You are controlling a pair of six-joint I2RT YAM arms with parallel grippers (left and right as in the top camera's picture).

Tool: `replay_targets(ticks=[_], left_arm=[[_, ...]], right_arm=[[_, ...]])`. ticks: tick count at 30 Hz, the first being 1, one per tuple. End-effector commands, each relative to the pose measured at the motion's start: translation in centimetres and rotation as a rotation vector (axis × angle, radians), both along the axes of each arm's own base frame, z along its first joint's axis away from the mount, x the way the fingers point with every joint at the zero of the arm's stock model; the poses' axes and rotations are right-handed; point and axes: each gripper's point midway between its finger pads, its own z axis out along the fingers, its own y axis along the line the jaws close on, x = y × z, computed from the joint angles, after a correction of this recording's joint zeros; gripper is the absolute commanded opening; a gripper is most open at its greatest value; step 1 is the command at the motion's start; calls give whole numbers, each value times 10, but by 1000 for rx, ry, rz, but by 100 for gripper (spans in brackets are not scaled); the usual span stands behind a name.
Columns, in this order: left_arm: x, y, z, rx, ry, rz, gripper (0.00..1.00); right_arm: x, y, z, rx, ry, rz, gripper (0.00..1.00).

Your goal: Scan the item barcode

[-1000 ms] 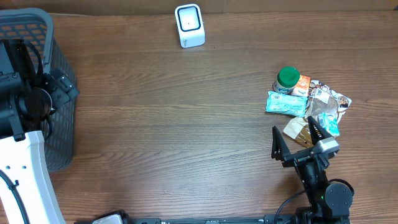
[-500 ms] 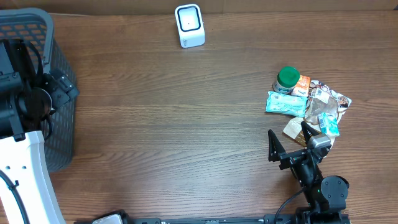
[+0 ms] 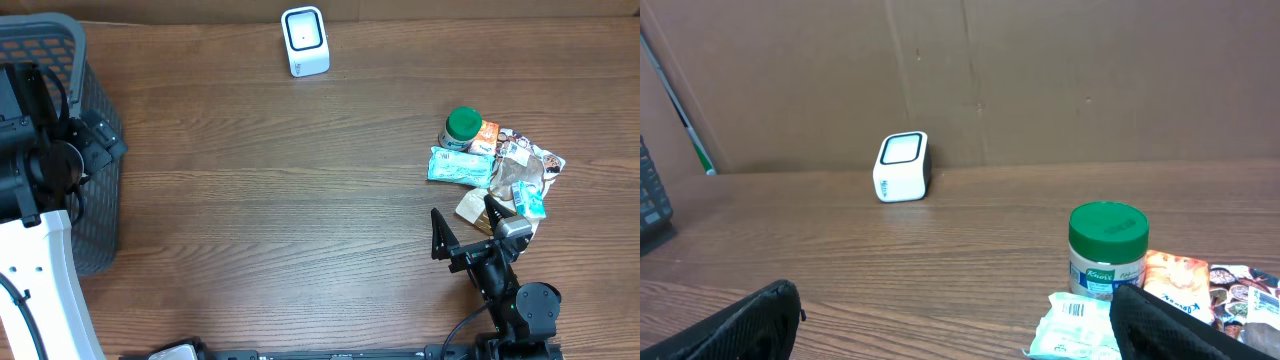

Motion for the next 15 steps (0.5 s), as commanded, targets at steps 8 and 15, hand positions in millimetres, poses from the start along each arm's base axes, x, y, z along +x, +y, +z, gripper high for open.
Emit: replay_targets(ticks=[8, 15], left_arm=[[-1, 3, 6, 15, -16, 13, 100], [-11, -35, 30, 33, -109, -110, 100]], right_arm=[[0, 1, -1, 3, -5, 6, 100], [0, 1, -1, 3, -6, 6, 100]])
